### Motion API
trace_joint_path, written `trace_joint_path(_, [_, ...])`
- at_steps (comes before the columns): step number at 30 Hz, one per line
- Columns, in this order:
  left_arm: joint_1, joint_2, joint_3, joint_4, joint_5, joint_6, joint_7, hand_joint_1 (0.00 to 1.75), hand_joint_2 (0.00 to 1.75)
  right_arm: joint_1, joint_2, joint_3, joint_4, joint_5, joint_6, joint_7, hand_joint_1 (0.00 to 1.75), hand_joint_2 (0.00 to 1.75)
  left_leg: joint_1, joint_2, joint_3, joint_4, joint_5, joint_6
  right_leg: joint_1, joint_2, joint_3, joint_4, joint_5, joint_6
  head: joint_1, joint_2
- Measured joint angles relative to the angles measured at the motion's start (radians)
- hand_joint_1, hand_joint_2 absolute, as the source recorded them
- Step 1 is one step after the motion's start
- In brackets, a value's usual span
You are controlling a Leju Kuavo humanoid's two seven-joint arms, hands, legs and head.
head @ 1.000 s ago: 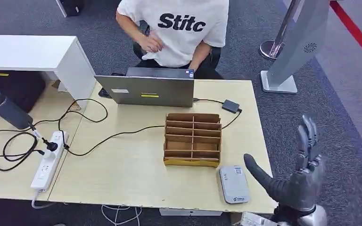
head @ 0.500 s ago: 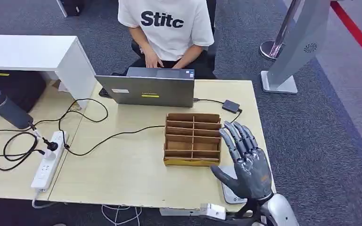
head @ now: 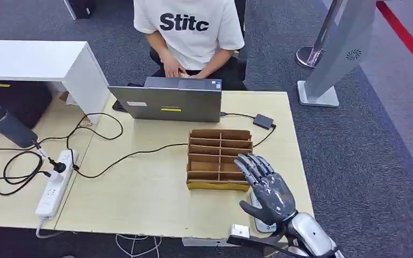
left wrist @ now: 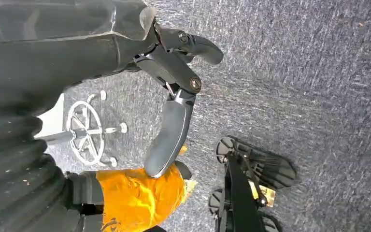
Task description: Pass the card to the sensor for recognition and then transmit it.
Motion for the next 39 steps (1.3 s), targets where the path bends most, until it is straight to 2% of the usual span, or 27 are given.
trace_joint_path(9, [0.001,0.0,0.01,0.0,-0.002,0.0,0.0,0.0,1.75,-0.024,-0.018,0.023,0.049,-0.001,0.003,0.003,0.0,1.75,0.0,0.0,0.0,0.0,0.0,0.0,0.0,0.0,0.0,0.0,0.0,0.0,0.0,0.0])
trace_joint_path(19, [0.0,0.0,0.015,0.0,-0.025,-0.005,0.0,0.0,1.75,-0.06,-0.019,0.038,0.113,0.005,0.031,0.064,0.0,1.75,0.0,0.0,0.0,0.0,0.0,0.0,0.0,0.0,0.0,0.0,0.0,0.0,0.0,0.0])
trace_joint_path(27, [-0.001,0.0,0.015,0.0,-0.046,-0.011,-0.001,0.0,1.75,-0.09,0.016,0.056,0.16,0.023,0.027,0.066,0.0,1.75,0.0,0.0,0.0,0.0,0.0,0.0,0.0,0.0,0.0,0.0,0.0,0.0,0.0,0.0])
trace_joint_path(32, [-0.001,0.0,0.017,0.0,-0.063,-0.012,-0.002,0.0,1.75,-0.117,0.043,0.077,0.21,0.077,0.002,0.103,0.0,1.75,0.0,0.0,0.0,0.0,0.0,0.0,0.0,0.0,0.0,0.0,0.0,0.0,0.0,0.0])
trace_joint_path(39, [-0.002,0.0,0.018,0.0,-0.068,-0.012,-0.002,0.0,1.75,-0.13,0.063,0.082,0.248,0.091,-0.005,0.111,0.0,1.75,0.0,0.0,0.0,0.0,0.0,0.0,0.0,0.0,0.0,0.0,0.0,0.0,0.0,0.0])
